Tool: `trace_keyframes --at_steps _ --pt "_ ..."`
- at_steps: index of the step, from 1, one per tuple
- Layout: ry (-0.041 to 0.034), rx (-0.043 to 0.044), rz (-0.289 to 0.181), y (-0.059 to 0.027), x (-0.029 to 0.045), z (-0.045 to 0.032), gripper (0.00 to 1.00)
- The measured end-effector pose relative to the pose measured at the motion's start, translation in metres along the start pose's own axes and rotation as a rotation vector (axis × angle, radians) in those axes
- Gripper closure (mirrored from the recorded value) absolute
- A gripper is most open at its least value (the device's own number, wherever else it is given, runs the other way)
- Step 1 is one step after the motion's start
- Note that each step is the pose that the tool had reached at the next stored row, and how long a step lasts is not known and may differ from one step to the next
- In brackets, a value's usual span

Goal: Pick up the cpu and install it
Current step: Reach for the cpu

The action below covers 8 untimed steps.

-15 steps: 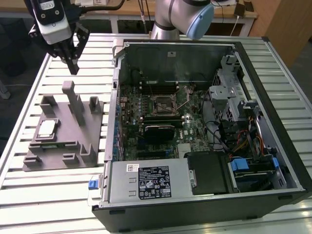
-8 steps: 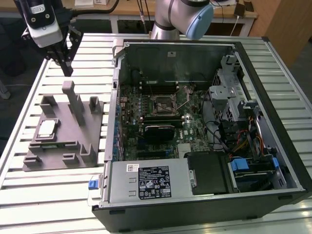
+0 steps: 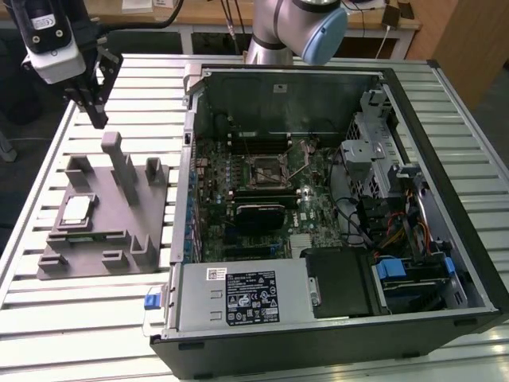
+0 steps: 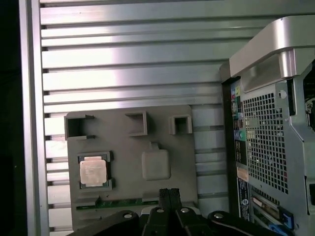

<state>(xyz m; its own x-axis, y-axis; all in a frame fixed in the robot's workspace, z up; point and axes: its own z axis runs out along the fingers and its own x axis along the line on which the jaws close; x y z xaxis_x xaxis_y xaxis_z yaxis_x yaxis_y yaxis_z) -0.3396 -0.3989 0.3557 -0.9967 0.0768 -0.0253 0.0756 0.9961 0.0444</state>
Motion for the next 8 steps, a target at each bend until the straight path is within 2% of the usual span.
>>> trace_keyframes --at_steps 8 --pt "0.0001 0.0001 0.0 -0.0018 0.0199 0.0048 0.89"
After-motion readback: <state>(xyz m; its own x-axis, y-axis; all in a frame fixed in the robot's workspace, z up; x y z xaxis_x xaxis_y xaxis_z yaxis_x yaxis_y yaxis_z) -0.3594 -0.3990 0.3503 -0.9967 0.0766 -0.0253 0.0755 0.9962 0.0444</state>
